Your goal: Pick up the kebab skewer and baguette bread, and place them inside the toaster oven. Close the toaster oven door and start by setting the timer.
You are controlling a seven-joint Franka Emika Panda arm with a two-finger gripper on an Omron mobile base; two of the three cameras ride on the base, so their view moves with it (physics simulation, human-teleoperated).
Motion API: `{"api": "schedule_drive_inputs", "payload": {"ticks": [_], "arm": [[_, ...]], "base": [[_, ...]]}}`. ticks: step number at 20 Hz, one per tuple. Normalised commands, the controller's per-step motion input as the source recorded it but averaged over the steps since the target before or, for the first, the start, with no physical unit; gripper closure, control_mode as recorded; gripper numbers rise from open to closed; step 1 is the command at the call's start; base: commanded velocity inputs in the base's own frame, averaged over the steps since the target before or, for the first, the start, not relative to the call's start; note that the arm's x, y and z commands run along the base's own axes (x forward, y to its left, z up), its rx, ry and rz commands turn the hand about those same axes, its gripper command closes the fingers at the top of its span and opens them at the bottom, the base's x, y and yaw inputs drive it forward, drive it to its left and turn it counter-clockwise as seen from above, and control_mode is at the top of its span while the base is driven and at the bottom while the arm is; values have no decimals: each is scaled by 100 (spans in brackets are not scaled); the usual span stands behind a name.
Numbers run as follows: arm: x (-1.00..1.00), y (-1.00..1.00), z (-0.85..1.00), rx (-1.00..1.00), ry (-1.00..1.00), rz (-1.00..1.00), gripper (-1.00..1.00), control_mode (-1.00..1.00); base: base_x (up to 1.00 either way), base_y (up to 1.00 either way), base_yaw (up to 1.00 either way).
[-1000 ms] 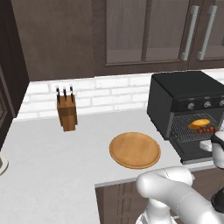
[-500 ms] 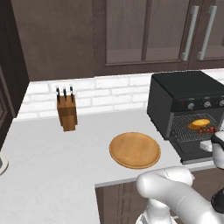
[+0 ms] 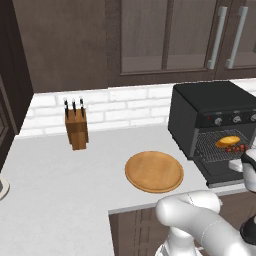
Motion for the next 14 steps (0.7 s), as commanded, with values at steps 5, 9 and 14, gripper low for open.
{"api": "schedule_drive_inputs", "payload": {"ticks": [5, 9, 14], "arm": [[3, 0, 0, 0, 0, 0, -100, -100], [7, 0, 0, 0, 0, 0, -100, -100], [11, 0, 0, 0, 0, 0, -100, -100]], "base": [[0, 0, 0], [0, 0, 0], [0, 0, 0]]}}
